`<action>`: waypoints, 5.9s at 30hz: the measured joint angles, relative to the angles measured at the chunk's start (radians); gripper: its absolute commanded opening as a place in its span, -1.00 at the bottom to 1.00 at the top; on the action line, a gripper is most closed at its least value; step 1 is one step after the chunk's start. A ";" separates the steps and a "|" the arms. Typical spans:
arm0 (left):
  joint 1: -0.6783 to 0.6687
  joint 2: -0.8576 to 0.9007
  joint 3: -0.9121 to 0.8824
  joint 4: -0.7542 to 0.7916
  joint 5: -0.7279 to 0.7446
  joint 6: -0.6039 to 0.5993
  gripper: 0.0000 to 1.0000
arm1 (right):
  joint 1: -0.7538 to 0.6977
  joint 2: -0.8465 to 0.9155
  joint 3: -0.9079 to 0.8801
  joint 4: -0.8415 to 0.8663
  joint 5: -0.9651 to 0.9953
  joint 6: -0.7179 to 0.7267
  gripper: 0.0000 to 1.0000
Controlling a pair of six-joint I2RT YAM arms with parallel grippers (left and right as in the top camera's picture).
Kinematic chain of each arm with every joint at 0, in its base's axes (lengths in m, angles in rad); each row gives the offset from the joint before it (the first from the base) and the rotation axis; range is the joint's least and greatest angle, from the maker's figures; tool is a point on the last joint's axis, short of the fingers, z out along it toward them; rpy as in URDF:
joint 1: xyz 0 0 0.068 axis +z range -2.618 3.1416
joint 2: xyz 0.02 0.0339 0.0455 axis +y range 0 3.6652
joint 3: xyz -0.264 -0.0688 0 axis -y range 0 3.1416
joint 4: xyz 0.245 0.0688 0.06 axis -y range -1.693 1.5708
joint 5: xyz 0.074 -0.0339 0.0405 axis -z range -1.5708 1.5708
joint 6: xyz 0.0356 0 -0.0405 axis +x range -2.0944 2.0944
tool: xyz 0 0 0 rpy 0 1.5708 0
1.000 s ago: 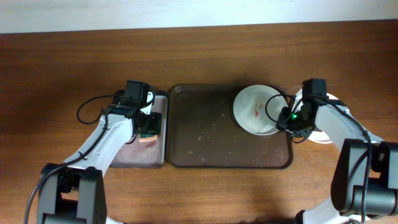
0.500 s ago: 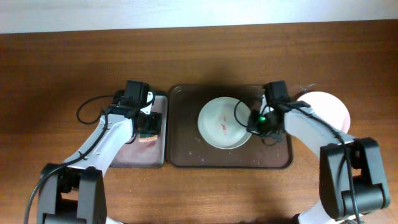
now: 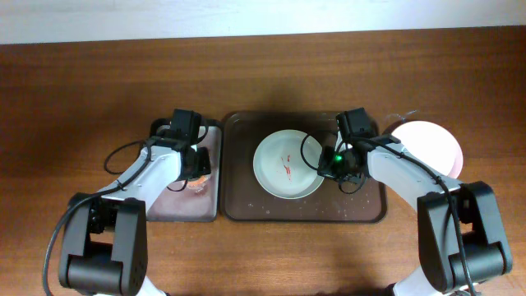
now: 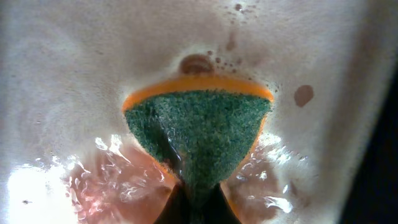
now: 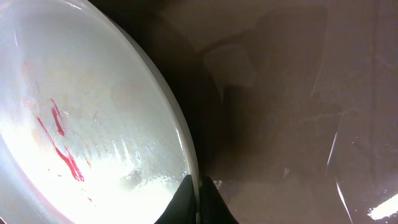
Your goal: Clean dirty plates on tray and stack at the side
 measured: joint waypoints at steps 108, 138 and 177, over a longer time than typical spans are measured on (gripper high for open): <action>0.046 0.005 -0.006 0.037 0.102 0.376 0.27 | 0.497 -0.117 0.292 -0.337 1.315 -0.246 -0.92; 0.046 0.014 0.005 -0.091 0.201 0.297 -1.00 | -0.678 -0.246 0.299 -0.414 0.418 -0.058 -0.92; 0.037 -1.200 -0.324 -0.317 0.082 0.042 0.99 | -0.215 -0.967 -0.047 -0.497 0.117 -0.420 0.97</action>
